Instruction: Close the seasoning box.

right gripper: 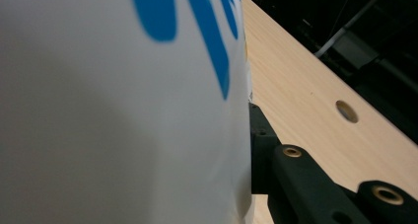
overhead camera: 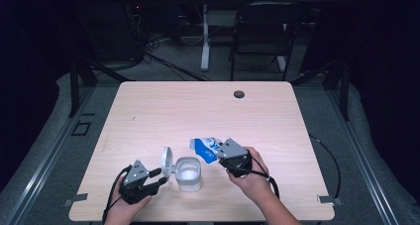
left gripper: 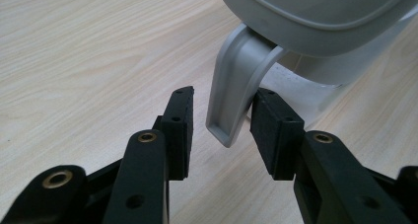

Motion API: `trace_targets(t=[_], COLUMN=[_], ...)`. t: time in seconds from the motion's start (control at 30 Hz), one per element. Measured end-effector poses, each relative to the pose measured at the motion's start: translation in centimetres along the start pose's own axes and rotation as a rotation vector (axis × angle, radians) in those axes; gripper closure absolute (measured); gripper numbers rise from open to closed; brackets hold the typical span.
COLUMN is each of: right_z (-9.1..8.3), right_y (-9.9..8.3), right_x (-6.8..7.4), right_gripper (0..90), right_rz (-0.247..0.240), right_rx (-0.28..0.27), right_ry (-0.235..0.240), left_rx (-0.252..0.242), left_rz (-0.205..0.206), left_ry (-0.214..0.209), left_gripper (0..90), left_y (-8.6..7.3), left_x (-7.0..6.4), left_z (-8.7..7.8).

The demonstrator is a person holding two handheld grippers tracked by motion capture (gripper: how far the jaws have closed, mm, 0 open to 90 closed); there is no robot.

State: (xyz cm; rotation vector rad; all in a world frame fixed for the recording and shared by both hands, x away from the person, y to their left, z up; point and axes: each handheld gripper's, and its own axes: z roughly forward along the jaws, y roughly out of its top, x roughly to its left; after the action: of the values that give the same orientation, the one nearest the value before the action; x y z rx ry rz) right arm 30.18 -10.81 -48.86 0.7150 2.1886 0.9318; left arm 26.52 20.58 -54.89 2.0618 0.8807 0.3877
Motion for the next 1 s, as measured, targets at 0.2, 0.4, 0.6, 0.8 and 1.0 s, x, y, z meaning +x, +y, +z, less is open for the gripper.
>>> trace_targets(t=[0.2, 0.4, 0.6, 0.8, 1.0], right_z=[0.3, 0.5, 1.0, 1.5, 2.2], right_y=[-1.2, -2.3, -3.7, -4.8, -5.9], right_x=[-0.9, -1.8, -2.4, -2.4, -2.7], right_gripper=[80.6, 80.7, 80.6, 80.6, 80.4], right_rz=[0.137, 0.286, 0.353, 0.401, 0.432], right_rx=[-0.011, -0.032, -0.009, 0.006, 0.032], right_ry=[0.052, 0.093, 0.095, 0.096, 0.079], left_rx=[-0.007, -0.005, -0.006, -0.008, -0.007], left_rz=[0.0, 0.005, -0.003, -0.008, -0.009], left_ry=[-0.004, -0.005, -0.005, -0.004, -0.004], left_gripper=[61.6, 61.5, 61.4, 61.1, 61.1], left_y=[0.0, 0.0, -0.1, -0.1, -0.1], left_x=[0.0, 0.1, 0.1, 0.1, 0.0], left_z=[0.0, 0.0, 0.0, 0.0, 0.0])
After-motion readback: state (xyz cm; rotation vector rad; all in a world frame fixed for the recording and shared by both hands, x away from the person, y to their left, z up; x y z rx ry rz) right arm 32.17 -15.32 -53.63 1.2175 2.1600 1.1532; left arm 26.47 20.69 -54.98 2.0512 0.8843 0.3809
